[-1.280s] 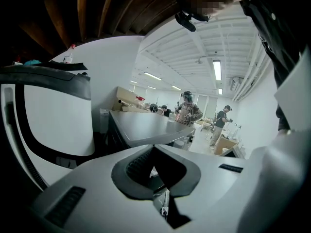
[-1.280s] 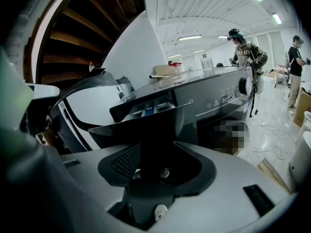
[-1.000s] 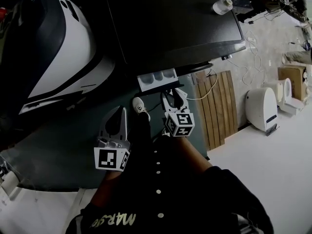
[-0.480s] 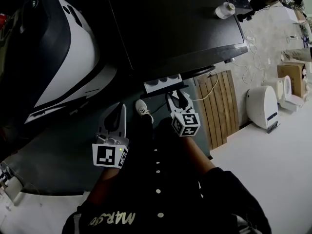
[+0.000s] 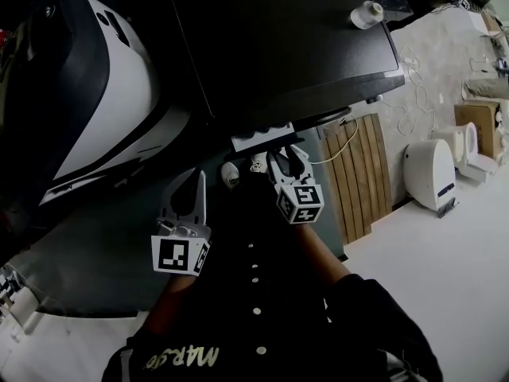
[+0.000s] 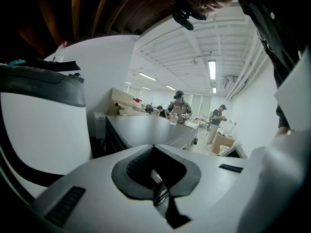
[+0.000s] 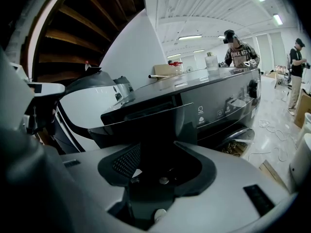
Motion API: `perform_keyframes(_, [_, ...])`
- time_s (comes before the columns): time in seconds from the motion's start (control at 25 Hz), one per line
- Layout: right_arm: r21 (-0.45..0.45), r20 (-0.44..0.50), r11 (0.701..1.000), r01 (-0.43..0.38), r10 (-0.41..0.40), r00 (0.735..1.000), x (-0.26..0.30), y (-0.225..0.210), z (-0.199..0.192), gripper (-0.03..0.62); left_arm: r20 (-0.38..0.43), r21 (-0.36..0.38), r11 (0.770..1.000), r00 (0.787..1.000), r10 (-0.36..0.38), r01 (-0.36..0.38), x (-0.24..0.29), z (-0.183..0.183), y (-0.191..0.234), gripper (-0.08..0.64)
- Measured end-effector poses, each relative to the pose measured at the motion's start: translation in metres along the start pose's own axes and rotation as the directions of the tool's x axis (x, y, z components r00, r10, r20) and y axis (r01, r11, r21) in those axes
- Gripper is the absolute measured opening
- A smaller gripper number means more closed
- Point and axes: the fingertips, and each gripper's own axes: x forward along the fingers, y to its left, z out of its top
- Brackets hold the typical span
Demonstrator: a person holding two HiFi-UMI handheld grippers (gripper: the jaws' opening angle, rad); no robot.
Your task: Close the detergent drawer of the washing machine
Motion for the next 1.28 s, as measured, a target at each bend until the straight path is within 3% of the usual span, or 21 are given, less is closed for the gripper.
perform_keyframes(0.6, [0.005, 0.007, 1.0, 0.008, -0.008, 1.0, 0.022, -0.002, 0.013, 0.199, -0.002, -0.002, 0.999, 0.999, 0.044, -0.044, 0.013, 0.012, 0.006, 0.003])
perform_keyframes(1.28, [0.002, 0.018, 1.0, -0.004, 0.004, 1.0, 0.036, 0.002, 0.026, 0.209, -0.004, 0.004, 0.999, 0.999, 0.043, -0.043, 0.034, 0.023, 0.016, 0.003])
